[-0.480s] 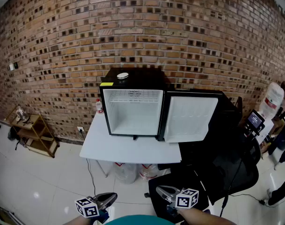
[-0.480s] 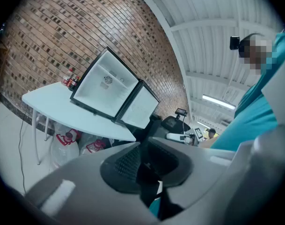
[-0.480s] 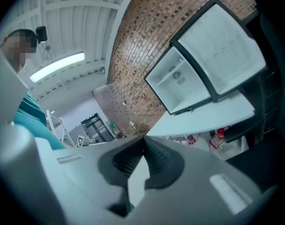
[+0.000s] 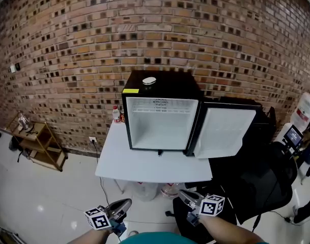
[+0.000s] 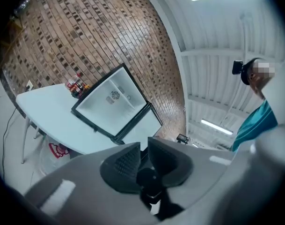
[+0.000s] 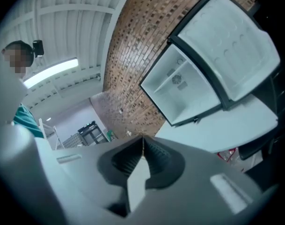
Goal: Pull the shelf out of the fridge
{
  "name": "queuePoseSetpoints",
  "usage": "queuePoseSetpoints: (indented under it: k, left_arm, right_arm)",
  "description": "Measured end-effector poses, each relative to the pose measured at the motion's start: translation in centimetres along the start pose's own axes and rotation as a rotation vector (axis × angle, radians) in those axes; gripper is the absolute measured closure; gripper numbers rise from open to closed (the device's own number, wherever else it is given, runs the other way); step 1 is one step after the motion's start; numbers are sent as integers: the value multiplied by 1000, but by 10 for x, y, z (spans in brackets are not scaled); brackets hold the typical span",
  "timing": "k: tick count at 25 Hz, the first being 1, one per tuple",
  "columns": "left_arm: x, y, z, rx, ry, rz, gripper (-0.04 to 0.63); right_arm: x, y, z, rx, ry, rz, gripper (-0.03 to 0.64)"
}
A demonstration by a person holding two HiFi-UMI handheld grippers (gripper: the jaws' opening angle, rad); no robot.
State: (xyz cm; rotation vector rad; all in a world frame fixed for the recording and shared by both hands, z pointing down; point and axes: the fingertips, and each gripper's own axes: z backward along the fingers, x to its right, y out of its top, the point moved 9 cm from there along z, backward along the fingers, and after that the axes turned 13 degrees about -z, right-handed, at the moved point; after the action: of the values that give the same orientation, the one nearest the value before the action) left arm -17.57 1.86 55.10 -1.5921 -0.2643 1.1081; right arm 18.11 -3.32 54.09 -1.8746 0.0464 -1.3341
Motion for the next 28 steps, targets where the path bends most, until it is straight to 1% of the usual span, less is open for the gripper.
queuePoseSetpoints:
  k: [5, 7, 9, 12, 16, 20, 22, 24, 25, 27, 28]
  left_arm:
    - [-56, 35, 2, -38, -64, 29, 566]
    - [-74, 49, -6, -54, -91, 25, 566]
    - [-87, 61, -17, -64, -100, 23, 566]
    - [-99, 75, -43, -60, -105, 26, 566]
    - [-108, 85, -97, -54, -117, 17, 563]
    - [-112, 93, -151, -17, -64, 47, 517]
    - [-114, 101, -178, 4, -27, 54, 517]
    - [-121, 111, -202, 22, 36, 62, 517]
    - [-125, 115, -212, 41, 61, 80, 517]
    - [-133, 122, -231, 87, 77, 133, 515]
    - [-137, 126, -240, 106, 73, 160, 484]
  right_arm:
    - [-12, 27, -55, 88, -27, -6, 598]
    - [-11, 42, -70, 137, -39, -21, 595]
    - [-10, 57, -81, 181, -40, -45, 586]
    - [-3, 84, -89, 221, -26, -63, 580]
    - [21, 122, -96, 258, 2, -97, 572]
    - [46, 158, -109, 232, 53, -122, 543]
    - [56, 178, -116, 216, 88, -126, 537]
    - [66, 198, -125, 201, 115, -123, 528]
    - [70, 207, -129, 195, 122, -119, 520]
    - [77, 223, -138, 193, 132, -119, 517]
    - [80, 230, -144, 199, 139, -129, 512]
